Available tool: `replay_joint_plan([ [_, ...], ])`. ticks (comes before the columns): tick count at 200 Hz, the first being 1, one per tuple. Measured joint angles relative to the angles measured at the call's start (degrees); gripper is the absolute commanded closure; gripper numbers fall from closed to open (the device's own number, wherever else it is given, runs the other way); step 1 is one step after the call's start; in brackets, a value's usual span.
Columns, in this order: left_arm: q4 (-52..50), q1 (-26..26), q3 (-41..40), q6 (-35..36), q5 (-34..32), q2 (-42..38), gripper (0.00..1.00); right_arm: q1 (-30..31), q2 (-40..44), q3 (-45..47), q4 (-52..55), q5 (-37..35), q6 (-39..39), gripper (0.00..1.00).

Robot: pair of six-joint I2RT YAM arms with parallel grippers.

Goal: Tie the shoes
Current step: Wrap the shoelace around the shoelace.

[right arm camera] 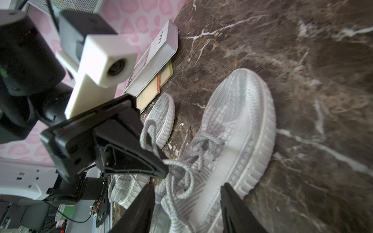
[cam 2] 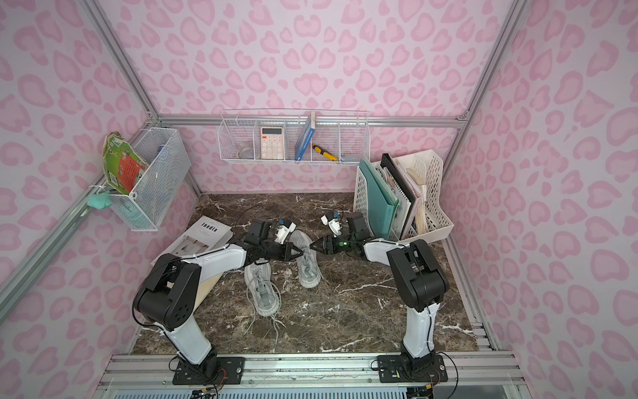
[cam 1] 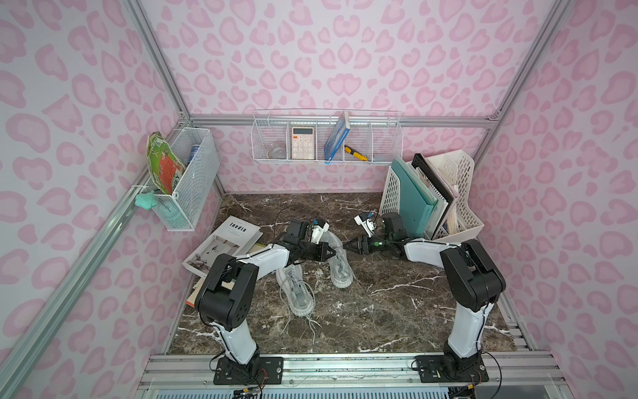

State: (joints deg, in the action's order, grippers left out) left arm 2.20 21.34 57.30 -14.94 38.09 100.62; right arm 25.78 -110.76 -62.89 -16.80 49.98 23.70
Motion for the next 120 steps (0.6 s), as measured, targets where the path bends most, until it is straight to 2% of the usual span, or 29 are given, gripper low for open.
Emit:
replay_joint_plan([
  [46, 0.0, 0.0, 0.0, 0.13, 0.17, 0.0, 1.0, 3.26, -3.63, -4.37, 1.95, 0.66, -1.2, 0.39],
  [120, 0.0, 0.0, 0.0, 0.13, 0.15, 0.0, 1.0, 1.88, -0.61, -0.61, 1.77, 3.32, -1.51, 0.67],
])
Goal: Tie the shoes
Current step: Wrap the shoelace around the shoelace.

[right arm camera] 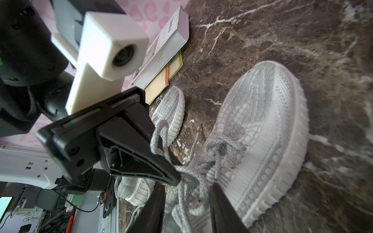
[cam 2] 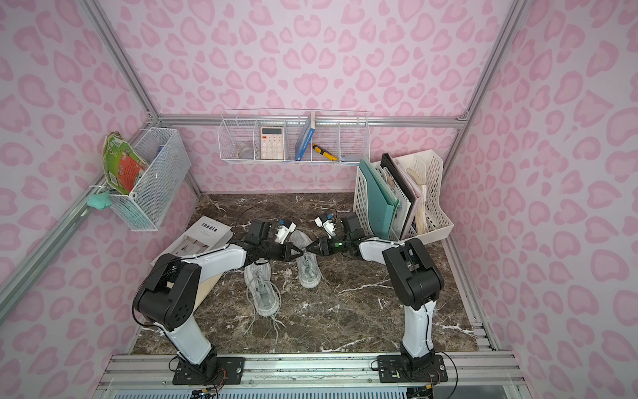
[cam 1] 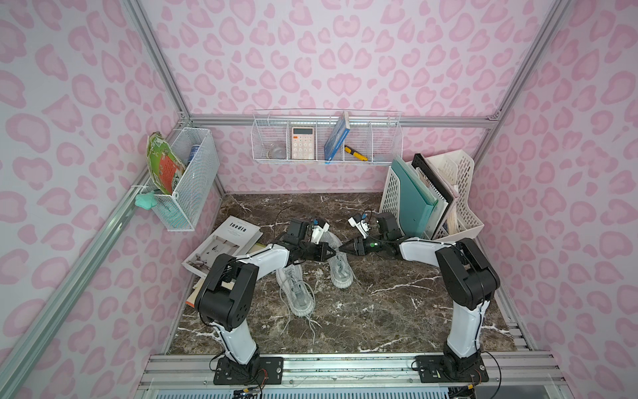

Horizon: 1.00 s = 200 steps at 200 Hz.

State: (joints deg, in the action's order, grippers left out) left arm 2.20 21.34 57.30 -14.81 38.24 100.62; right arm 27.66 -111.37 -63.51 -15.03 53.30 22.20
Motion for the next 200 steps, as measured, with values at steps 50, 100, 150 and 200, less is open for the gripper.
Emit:
replay_joint_plan([
  [50, 0.0, 0.0, 0.0, 0.0, -0.02, 0.0, 1.0, 0.39, 0.31, 0.79, -0.13, 2.14, -1.29, 0.77],
  [100, -0.04, 0.0, 0.11, 0.22, -0.13, 0.0, 1.0, 0.5, 1.09, 1.66, -0.07, 3.96, -1.92, 0.78],
  [150, -1.22, 0.07, 0.13, 3.93, -0.44, -0.52, 1.0, -1.92, 3.69, 2.58, -0.04, 2.19, -2.32, 0.7],
  [200, -1.4, 0.11, 0.13, 7.08, -0.44, -0.52, 1.0, -2.43, 3.34, -1.25, 3.69, -8.85, -3.26, 0.67],
])
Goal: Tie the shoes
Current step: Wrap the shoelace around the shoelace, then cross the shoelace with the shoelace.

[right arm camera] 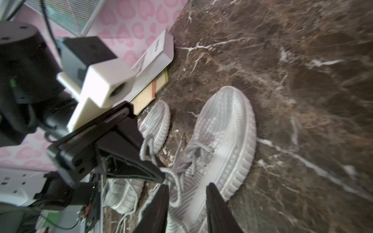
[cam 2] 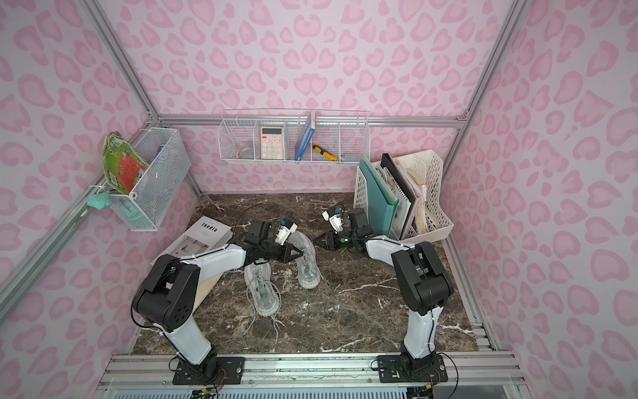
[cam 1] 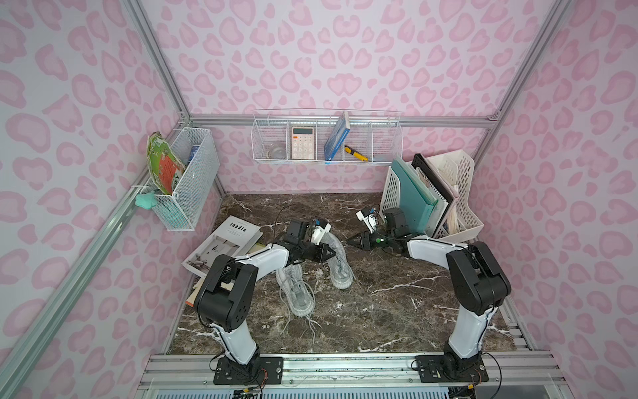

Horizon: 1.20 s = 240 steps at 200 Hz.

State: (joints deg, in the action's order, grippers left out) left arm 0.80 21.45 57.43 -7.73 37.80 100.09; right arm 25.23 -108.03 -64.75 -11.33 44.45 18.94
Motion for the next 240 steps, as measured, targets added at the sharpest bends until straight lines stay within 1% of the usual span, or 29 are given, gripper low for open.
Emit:
replay_joint_plan([
  [24, -0.04, 0.09, 0.0, 0.39, -0.02, 0.0, 1.0, 1.55, -3.17, -3.63, 2.43, -6.05, -1.75, 0.68],
  [54, -0.04, 0.22, 0.0, 0.42, -0.15, 0.0, 1.0, 2.73, -6.97, -6.6, 5.2, -8.15, -3.65, 0.71],
  [81, -0.04, 0.24, 0.0, 0.42, -0.24, 0.0, 1.0, 2.91, -7.39, -5.99, 6.25, -5.49, -4.81, 0.72],
  [123, -0.04, 0.26, 0.0, 0.42, -0.39, 0.0, 1.0, 2.54, -5.99, -3.8, 6.23, 2.08, -5.79, 0.72],
  [146, -0.04, 0.31, 0.0, 0.42, -0.42, 0.04, 1.0, 2.67, -5.9, -3.52, 5.95, 4.68, -6.1, 0.72],
  [180, -0.04, 0.35, 0.0, 0.42, -0.42, 0.13, 1.0, 2.89, -6.1, -3.5, 5.84, 7.26, -6.14, 0.7],
  [240, -0.22, 0.5, 0.15, 0.42, -0.76, 0.15, 1.0, 3.61, -6.43, -3.98, 6.73, 8.72, -7.23, 0.67],
])
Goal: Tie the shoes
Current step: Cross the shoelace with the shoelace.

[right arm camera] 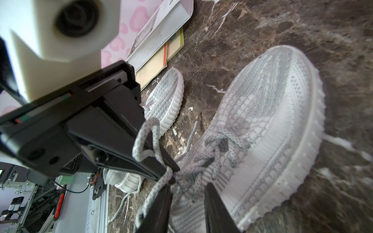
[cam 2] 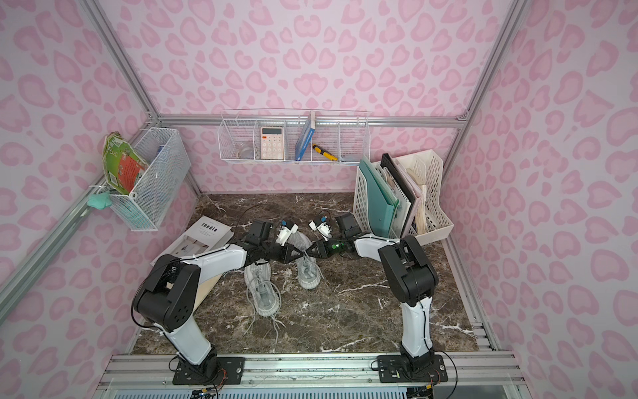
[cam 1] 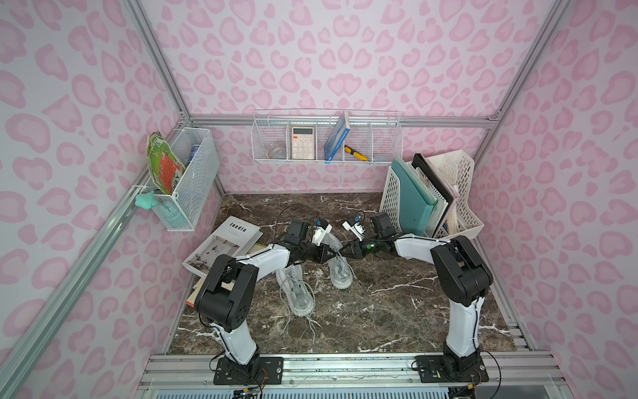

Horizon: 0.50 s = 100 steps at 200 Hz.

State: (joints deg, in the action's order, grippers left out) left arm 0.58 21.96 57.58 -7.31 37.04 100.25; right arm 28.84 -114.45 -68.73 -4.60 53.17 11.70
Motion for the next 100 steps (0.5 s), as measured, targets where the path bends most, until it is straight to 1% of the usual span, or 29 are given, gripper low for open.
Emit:
replay_joint_plan([
  [77, -0.15, 0.17, 0.15, 0.0, -0.28, 0.0, 1.0, 0.48, -0.5, -0.79, 1.36, 0.59, -1.44, 0.63],
  [91, -0.76, 0.17, 0.31, 0.0, -0.35, 0.0, 1.0, 0.57, -0.55, -0.94, 1.64, 0.68, -1.51, 0.64],
  [100, -1.09, 0.2, 0.44, 0.02, -0.44, 0.0, 1.0, 0.7, -0.68, -1.22, 1.79, 0.7, -1.68, 0.67],
])
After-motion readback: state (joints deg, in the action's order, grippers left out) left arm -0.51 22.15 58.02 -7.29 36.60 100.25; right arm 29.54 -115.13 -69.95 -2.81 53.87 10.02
